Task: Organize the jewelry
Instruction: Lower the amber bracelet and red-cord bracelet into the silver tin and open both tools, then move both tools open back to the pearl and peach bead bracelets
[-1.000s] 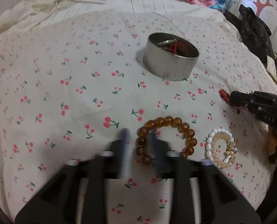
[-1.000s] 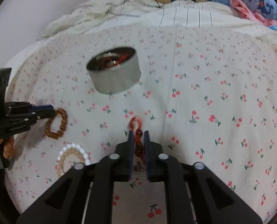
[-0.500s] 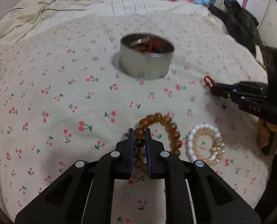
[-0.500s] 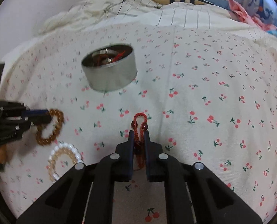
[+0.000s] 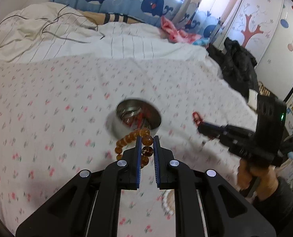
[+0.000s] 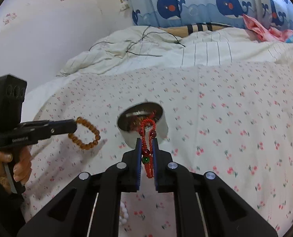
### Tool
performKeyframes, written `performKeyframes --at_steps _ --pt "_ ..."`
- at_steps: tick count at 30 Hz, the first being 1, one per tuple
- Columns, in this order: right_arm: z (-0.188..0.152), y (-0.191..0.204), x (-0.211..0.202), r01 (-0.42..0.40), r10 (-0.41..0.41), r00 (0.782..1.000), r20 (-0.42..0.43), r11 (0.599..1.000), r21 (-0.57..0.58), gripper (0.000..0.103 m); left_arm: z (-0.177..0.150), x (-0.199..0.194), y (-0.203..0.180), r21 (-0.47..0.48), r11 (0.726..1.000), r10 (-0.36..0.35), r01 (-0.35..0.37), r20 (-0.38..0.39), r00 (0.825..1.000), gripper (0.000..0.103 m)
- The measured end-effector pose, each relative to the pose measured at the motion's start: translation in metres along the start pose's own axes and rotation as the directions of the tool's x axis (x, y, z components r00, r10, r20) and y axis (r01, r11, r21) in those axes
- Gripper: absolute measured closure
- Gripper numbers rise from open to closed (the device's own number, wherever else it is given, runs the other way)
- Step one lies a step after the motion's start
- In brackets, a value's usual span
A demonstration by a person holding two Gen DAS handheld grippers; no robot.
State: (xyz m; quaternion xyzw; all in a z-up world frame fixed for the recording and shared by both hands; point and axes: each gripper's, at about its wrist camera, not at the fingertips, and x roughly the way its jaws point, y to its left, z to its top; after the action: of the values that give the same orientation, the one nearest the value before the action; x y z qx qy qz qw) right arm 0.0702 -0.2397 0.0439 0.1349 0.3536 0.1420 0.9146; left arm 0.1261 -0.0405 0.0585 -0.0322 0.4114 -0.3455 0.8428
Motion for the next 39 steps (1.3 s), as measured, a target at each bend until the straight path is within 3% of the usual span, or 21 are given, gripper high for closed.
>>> performKeyframes --at_steps 6,10,14,16,19,21,26,29,30,31,32,33,36,38,39 --pt "0.026 -0.005 0.016 -0.021 0.020 1.000 0.014 1.000 0.020 0.092 0.039 0.017 -0.019 0.012 0.998 -0.061 0.060 0.041 0.997 0.093" --pt "0.027 -0.013 0.024 -0.017 0.017 1.000 0.000 0.999 0.041 0.092 0.056 0.060 -0.010 -0.045 0.996 -0.075 0.076 0.019 0.997 0.093" --pt "0.027 -0.018 0.034 -0.015 0.017 1.000 -0.020 0.999 0.052 0.092 0.047 0.101 0.012 -0.101 0.993 0.053 -0.060 -0.066 0.996 0.093" --pt "0.029 -0.016 0.037 -0.018 0.019 1.000 -0.023 0.999 0.044 0.092 0.041 0.103 0.019 -0.114 0.990 0.077 -0.086 -0.081 0.994 0.090" --pt "0.035 -0.005 0.045 -0.030 0.030 0.999 -0.025 0.999 0.021 0.092 0.037 0.094 0.025 -0.106 0.984 0.130 -0.141 -0.099 0.987 0.062" --pt "0.040 0.005 0.053 -0.037 0.037 0.999 -0.028 0.999 0.004 0.092 0.035 0.081 0.027 -0.104 0.982 0.152 -0.160 -0.082 0.985 0.050" --pt "0.050 0.018 0.083 -0.058 0.059 0.997 -0.042 0.998 0.028 0.092 0.018 0.033 0.032 -0.118 0.972 0.202 -0.203 -0.023 0.979 0.033" --pt "0.045 0.020 0.114 0.023 -0.021 0.992 -0.124 1.000 0.015 0.092 -0.005 0.012 0.039 -0.156 0.965 0.209 -0.210 -0.023 0.978 0.028" --pt "0.042 0.021 0.119 0.040 -0.040 0.990 -0.137 0.999 0.003 0.089 -0.018 0.008 0.039 -0.152 0.965 0.211 -0.215 -0.042 0.977 0.028" --pt "0.040 0.020 0.120 0.056 -0.055 0.988 -0.146 0.998 0.001 0.075 -0.026 0.008 0.038 -0.142 0.965 0.217 -0.223 -0.055 0.975 0.028" --pt "0.039 0.019 0.119 0.063 -0.062 0.987 -0.152 0.998 0.007 0.053 -0.037 0.007 0.038 -0.130 0.964 0.226 -0.233 -0.067 0.972 0.028" --pt "0.038 0.018 0.111 0.070 -0.068 0.990 -0.126 0.997 0.013 0.047 -0.050 0.007 0.038 -0.126 0.963 0.230 -0.239 -0.082 0.970 0.028" --pt "0.033 0.026 0.075 0.077 -0.078 0.996 -0.051 0.997 -0.025 0.045 -0.070 0.012 0.041 -0.153 0.964 0.197 -0.217 -0.136 0.971 0.027" --pt "0.021 0.032 0.045 0.107 -0.108 0.994 -0.014 0.992 -0.063 0.032 -0.077 0.016 0.036 -0.123 0.962 0.227 -0.245 -0.146 0.963 0.027" --pt "0.013 0.034 0.034 0.113 -0.114 0.993 -0.012 0.991 -0.077 0.031 -0.078 0.018 0.031 -0.096 0.963 0.238 -0.252 -0.142 0.961 0.027"
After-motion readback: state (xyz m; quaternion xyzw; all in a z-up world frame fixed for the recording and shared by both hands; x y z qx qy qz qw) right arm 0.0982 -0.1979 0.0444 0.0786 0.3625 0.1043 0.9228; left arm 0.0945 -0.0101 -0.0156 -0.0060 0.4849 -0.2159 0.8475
